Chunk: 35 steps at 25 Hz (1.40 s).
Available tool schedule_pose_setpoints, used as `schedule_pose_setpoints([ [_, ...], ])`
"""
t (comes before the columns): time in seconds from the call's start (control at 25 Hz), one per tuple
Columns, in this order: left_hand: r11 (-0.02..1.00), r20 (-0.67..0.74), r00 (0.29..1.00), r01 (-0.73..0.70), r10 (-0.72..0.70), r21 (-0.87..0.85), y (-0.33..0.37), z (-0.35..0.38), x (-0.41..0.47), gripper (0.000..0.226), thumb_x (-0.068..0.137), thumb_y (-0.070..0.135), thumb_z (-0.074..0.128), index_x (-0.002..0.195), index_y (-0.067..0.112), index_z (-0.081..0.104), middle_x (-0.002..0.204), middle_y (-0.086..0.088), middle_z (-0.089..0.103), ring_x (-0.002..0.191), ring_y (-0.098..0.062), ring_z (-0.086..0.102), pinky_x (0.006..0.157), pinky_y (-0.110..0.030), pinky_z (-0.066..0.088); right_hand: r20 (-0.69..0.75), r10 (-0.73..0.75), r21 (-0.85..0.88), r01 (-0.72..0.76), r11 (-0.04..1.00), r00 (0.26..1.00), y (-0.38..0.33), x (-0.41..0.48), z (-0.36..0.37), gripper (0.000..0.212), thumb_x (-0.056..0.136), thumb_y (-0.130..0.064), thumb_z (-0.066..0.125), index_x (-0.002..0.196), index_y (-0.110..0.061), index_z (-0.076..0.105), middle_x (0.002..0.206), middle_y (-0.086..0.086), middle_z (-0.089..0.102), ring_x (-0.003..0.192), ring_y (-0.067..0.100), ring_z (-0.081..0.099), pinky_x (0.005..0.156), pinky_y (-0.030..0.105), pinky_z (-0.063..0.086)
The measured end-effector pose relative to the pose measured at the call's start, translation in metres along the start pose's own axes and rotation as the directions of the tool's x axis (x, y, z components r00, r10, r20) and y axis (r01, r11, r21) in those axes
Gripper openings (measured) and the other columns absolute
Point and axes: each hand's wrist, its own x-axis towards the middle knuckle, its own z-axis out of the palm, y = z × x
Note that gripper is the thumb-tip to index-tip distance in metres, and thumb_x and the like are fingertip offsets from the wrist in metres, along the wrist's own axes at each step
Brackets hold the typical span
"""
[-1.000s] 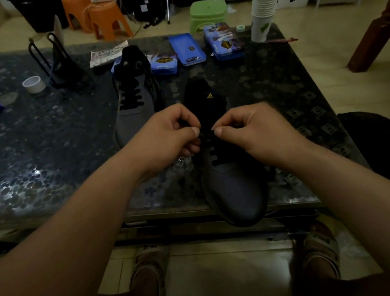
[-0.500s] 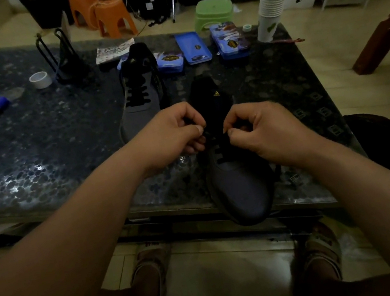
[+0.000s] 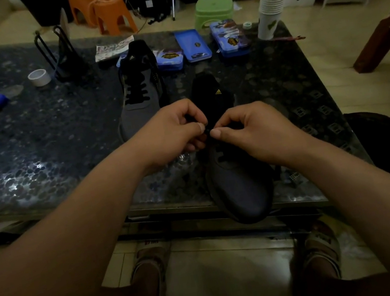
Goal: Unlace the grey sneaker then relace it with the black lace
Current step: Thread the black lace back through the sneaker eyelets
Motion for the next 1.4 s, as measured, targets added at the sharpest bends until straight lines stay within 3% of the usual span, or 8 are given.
schedule_pose_setpoints([
  [0.24, 1.0, -0.002, 1.0, 0.008, -0.008, -0.006, -0.003, -0.001, 0.001, 0.015, 0.102, 0.004, 0.058, 0.097, 0.018, 0.061, 0.08, -0.007, 0.072, 0.083, -0.026, 0.074, 0.078, -0.038, 0.058, 0.042, 0.068, 0.108, -0.073, 0.991, 0.997, -0.002, 0.0, -0.009, 0.014, 0.1, -0.027, 0.066, 0.092, -0.026, 0.078, 0.064, -0.007, 0.068, 0.05, -0.002, 0.051, 0.048, 0.015, 0.038],
  [0.32, 1.0, 0.001, 1.0, 0.008, -0.008, -0.009, -0.003, -0.002, 0.001, 0.016, 0.102, 0.004, 0.058, 0.096, 0.019, 0.061, 0.079, -0.006, 0.072, 0.084, -0.028, 0.074, 0.076, -0.037, 0.058, 0.075, 0.049, 0.085, -0.055, 0.995, 0.996, -0.003, -0.002, -0.011, 0.015, 0.101, -0.023, 0.064, 0.096, -0.026, 0.078, 0.073, 0.001, 0.073, 0.053, 0.002, 0.054, 0.05, 0.019, 0.041],
  [0.48, 1.0, -0.004, 1.0, 0.006, -0.006, -0.005, -0.004, -0.001, 0.002, 0.016, 0.101, 0.004, 0.059, 0.096, 0.019, 0.061, 0.082, -0.009, 0.072, 0.084, -0.029, 0.074, 0.077, -0.038, 0.058, 0.045, -0.044, -0.063, 0.047, 0.997, 0.998, -0.002, -0.003, -0.003, 0.011, 0.099, -0.029, 0.067, 0.101, -0.028, 0.078, 0.085, -0.015, 0.072, 0.077, -0.003, 0.064, 0.066, 0.014, 0.045],
  [0.68, 1.0, 0.001, 1.0, 0.007, -0.007, 0.002, -0.003, -0.002, 0.001, 0.017, 0.102, 0.004, 0.058, 0.096, 0.019, 0.06, 0.077, -0.005, 0.072, 0.084, -0.027, 0.075, 0.077, -0.037, 0.058, -0.017, -0.056, -0.129, 0.054, 0.99, 0.998, -0.004, -0.003, -0.003, 0.009, 0.1, -0.032, 0.064, 0.096, -0.031, 0.072, 0.077, -0.017, 0.065, 0.071, -0.005, 0.06, 0.058, 0.008, 0.039],
  [0.8, 1.0, 0.011, 1.0, 0.003, -0.004, 0.007, -0.002, -0.004, 0.0, 0.016, 0.102, 0.004, 0.059, 0.097, 0.019, 0.06, 0.076, -0.001, 0.072, 0.089, -0.031, 0.076, 0.078, -0.037, 0.059, 0.019, -0.155, -0.301, 0.154, 0.941, 0.988, -0.009, -0.003, -0.009, 0.01, 0.099, -0.032, 0.061, 0.101, -0.03, 0.07, 0.083, -0.014, 0.066, 0.076, 0.006, 0.062, 0.068, 0.031, 0.052],
  [0.96, 1.0, 0.012, 1.0, 0.022, -0.022, -0.021, -0.001, -0.004, -0.001, 0.015, 0.102, 0.004, 0.059, 0.098, 0.018, 0.06, 0.075, 0.0, 0.071, 0.09, -0.034, 0.076, 0.081, -0.04, 0.059, 0.1, -0.274, -0.452, 0.289, 0.844, 0.956, -0.014, -0.001, -0.016, 0.01, 0.099, -0.032, 0.056, 0.101, -0.031, 0.066, 0.088, -0.007, 0.068, 0.081, 0.021, 0.064, 0.069, 0.038, 0.051],
  [1.28, 1.0, 0.02, 0.999, -0.029, 0.028, 0.012, 0.0, -0.002, -0.004, 0.008, 0.103, 0.013, 0.061, 0.105, 0.02, 0.061, 0.096, -0.016, 0.075, 0.093, -0.031, 0.075, 0.089, -0.046, 0.06, 0.045, -0.273, -0.361, 0.27, 0.892, 0.961, -0.008, 0.004, -0.007, 0.008, 0.1, -0.035, 0.058, 0.103, -0.034, 0.066, 0.086, -0.012, 0.066, 0.08, 0.015, 0.062, 0.068, 0.035, 0.05],
  [1.4, 0.996, 0.047, 0.996, -0.078, 0.077, 0.036, -0.002, -0.003, -0.006, 0.03, 0.102, 0.014, 0.063, 0.126, 0.027, 0.051, 0.092, -0.011, 0.074, 0.091, -0.023, 0.076, 0.086, -0.041, 0.061, -0.028, -0.209, -0.272, 0.193, 0.943, 0.978, -0.001, 0.004, 0.002, 0.006, 0.099, -0.036, 0.061, 0.1, -0.034, 0.066, 0.083, -0.014, 0.066, 0.078, 0.011, 0.062, 0.068, 0.036, 0.052],
])
